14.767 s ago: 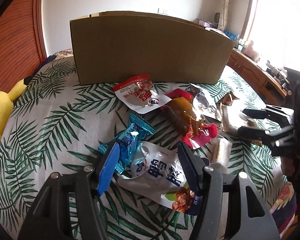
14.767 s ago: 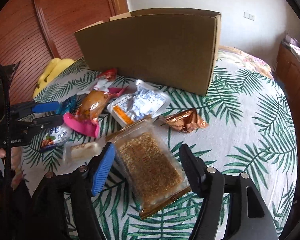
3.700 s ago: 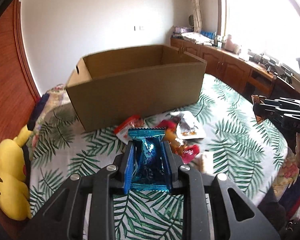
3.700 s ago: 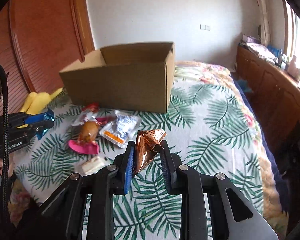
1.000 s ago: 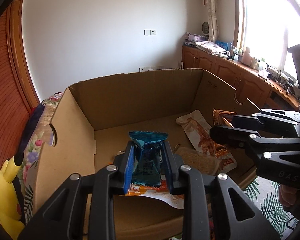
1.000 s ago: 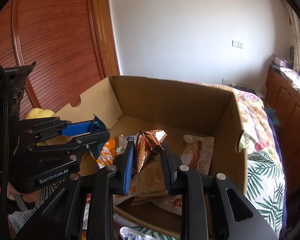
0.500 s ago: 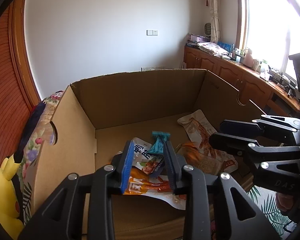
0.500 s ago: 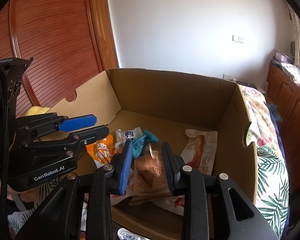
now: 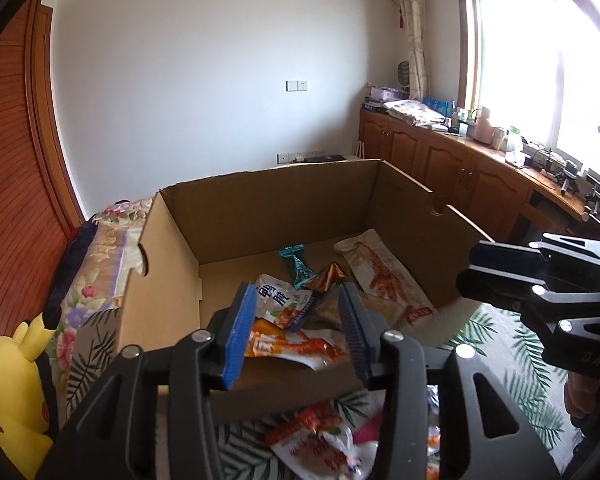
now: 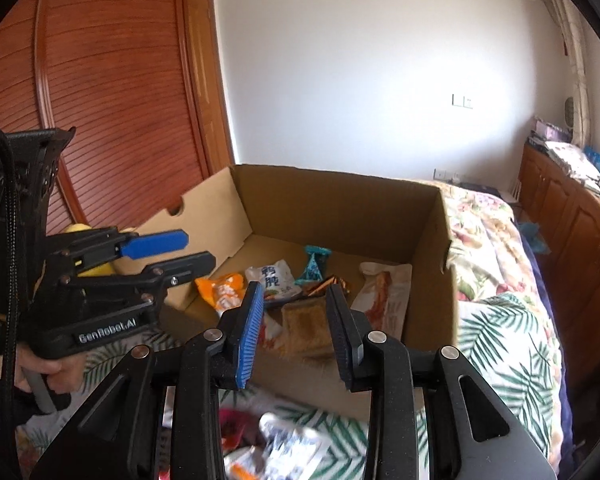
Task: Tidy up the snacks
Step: 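Open both tools to drop the candies into the box, then move both open tools back toward the snack pile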
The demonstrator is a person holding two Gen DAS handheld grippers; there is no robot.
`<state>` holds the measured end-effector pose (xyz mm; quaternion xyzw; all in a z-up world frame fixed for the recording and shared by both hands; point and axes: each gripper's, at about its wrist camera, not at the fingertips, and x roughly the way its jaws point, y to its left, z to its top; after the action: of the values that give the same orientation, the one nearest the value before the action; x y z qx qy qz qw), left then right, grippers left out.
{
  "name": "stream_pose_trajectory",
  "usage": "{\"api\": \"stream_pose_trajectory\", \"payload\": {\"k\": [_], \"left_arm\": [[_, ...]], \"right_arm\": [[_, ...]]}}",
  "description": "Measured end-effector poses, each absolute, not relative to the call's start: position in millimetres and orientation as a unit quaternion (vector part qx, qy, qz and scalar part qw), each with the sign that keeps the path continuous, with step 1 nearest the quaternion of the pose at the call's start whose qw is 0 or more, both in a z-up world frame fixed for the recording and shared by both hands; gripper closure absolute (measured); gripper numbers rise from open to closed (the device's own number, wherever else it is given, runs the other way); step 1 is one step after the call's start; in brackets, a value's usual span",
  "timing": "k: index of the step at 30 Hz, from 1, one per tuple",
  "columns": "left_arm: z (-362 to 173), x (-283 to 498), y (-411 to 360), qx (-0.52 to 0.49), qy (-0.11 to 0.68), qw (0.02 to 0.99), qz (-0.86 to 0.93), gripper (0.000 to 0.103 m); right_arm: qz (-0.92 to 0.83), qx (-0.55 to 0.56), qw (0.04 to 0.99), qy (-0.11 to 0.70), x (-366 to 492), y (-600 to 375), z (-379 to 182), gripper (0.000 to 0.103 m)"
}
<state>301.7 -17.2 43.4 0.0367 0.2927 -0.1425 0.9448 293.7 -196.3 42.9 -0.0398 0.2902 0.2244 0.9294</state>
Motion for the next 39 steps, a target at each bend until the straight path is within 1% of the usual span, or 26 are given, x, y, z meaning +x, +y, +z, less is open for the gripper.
{"api": "stream_pose_trajectory", "payload": {"k": [4,9,12,13,17,22,31,39], "left_arm": [[46.7,278.3,-13.8,0.037,0.287,0.946,-0.145,0.053],[42.4,256.6,-9.3,0.040,0.287,0.947,-0.140,0.051],[32.8,246.4,-8.7,0.041,0.296,0.944,-0.142,0.051],[28.9,242.2,-9.5,0.047,0.298,0.943,-0.140,0.051],[16.8,235.6,-7.5,0.045,0.310,0.940,-0.138,0.051],[-3.3,232.1,-7.1,0.047,0.328,0.934,-0.132,0.051],[-34.9,236.1,-8.4,0.047,0.362,0.923,-0.123,0.051],[-40.5,242.7,-9.7,0.036,0.371,0.920,-0.122,0.051]], "right_arm": [[0.223,-0.035,0.929,0.293,272.6,-200.6,42.3,0.069],[0.216,-0.030,0.929,0.300,254.5,-207.3,35.4,0.065],[0.208,-0.028,0.927,0.311,248.5,-210.5,25.2,0.057],[0.200,-0.030,0.928,0.313,246.9,-210.8,21.9,0.055],[0.181,-0.036,0.927,0.325,245.7,-212.2,5.9,0.054],[0.175,-0.041,0.921,0.347,248.4,-208.0,-14.6,0.049],[0.169,-0.036,0.906,0.386,265.2,-199.1,-46.0,0.048],[0.170,-0.041,0.896,0.408,275.8,-188.1,-59.5,0.047]]}}
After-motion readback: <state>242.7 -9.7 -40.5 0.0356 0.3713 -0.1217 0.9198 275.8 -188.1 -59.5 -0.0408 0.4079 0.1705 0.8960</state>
